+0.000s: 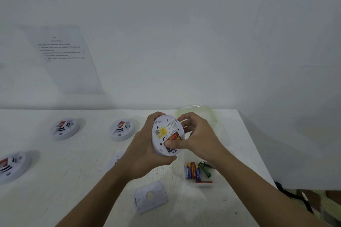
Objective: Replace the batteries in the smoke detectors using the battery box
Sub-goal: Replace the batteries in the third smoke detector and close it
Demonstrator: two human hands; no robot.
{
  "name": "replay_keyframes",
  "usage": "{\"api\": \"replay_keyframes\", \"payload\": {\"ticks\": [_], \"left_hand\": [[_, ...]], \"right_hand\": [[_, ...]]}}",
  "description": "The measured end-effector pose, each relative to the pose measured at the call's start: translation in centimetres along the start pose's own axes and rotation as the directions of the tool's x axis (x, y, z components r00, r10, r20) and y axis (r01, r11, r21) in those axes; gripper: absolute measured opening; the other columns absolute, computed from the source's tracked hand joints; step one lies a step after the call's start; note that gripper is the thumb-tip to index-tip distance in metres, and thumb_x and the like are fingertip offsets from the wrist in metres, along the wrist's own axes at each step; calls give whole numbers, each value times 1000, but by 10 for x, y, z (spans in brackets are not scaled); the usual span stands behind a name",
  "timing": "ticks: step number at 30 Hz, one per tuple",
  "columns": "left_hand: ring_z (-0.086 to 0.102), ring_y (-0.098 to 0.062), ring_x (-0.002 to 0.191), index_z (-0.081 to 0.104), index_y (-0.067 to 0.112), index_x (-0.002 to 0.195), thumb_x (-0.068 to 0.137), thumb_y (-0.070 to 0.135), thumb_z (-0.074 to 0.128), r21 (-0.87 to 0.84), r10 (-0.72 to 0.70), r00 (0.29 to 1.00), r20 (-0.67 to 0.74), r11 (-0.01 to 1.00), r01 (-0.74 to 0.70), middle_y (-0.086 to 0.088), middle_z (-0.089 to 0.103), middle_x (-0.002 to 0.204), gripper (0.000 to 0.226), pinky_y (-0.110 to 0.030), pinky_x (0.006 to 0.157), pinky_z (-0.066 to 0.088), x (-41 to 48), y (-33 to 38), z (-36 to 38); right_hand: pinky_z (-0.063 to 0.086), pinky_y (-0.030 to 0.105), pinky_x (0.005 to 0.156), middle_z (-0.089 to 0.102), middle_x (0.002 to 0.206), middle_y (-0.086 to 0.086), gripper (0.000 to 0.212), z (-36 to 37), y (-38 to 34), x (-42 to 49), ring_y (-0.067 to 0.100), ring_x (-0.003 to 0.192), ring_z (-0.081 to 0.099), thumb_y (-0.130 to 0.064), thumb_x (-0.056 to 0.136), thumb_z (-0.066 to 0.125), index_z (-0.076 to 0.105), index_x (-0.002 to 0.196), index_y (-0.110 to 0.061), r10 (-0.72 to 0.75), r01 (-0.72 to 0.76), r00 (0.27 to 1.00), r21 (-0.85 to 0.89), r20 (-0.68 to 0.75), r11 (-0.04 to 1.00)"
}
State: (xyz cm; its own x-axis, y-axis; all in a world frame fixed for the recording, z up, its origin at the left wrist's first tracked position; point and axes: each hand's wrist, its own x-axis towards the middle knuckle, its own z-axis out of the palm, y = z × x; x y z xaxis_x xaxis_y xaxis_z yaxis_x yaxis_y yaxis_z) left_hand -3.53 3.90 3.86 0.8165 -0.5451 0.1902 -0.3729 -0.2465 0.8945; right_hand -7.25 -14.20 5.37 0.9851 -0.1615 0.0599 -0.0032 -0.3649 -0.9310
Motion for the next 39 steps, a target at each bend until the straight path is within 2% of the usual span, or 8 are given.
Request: {"api": "replay_keyframes", "payload": {"ticks": [9,14,17,20,24,28,31,39], "left_hand": [[49,9,121,40,32,125,69,8,89,40,64,998,-3,997,-64,44,51,111,79,-2,80,46,-9,-4,-10],[52,10,117,40,34,129,61,20,91,77,88,994,-71,994,-83,46,50,112,86,-8,92,48,-26,-2,-23],[55,-1,119,39,34,130,59,35,89,94,82,992,-94,993,-73,31,52,121,86,-17,91,55,-39,-3,-40],[55,-4,122,39,31,135,60,20,95,90,57,990,-132,995,-45,18,52,130,94,-16,87,54,-56,-10,-58],[57,-2,119,40,30,137,60,5,93,48,-18,986,-164,999,26,24,56,126,97,-15,83,55,-79,-22,-74],[59,-6,119,41,28,136,62,0,92,30,-38,986,-164,999,43,21,56,125,94,-17,82,56,-92,-29,-83],[58,-6,121,41,26,137,62,-1,91,15,-36,988,-148,999,39,20,56,127,94,-18,82,56,-96,-30,-86],[56,0,121,38,26,139,62,4,92,41,-19,992,-124,999,24,24,54,127,96,-14,84,54,-100,-30,-91]], "right_hand": [[64,34,70,75,91,-2,50,10,5,-2,13,82,73,-31,58,95,66,96,-18,-30,28,999,48,26,998],[61,25,66,75,90,-1,41,23,-6,-8,12,78,72,-25,69,91,68,101,-14,-50,39,996,139,79,990],[56,22,66,72,83,1,26,35,-8,-14,11,72,66,-39,84,76,71,98,-18,28,-28,1000,244,4,969],[52,28,66,70,79,2,19,48,0,-18,11,67,64,-37,94,67,67,98,-18,104,-92,994,301,-24,949],[52,23,65,68,85,-2,7,70,21,-26,9,72,64,-23,94,67,63,100,-23,-13,23,993,-78,119,997],[47,35,98,57,128,0,49,87,36,-35,17,117,52,-36,90,71,56,134,-21,43,284,868,-565,495,775],[45,37,99,49,138,0,77,100,43,-44,21,126,44,-44,79,80,46,144,-20,147,372,804,-680,577,632],[39,32,72,51,117,3,59,110,49,-45,20,103,48,-37,74,85,59,123,-16,126,380,834,-726,537,573]]}}
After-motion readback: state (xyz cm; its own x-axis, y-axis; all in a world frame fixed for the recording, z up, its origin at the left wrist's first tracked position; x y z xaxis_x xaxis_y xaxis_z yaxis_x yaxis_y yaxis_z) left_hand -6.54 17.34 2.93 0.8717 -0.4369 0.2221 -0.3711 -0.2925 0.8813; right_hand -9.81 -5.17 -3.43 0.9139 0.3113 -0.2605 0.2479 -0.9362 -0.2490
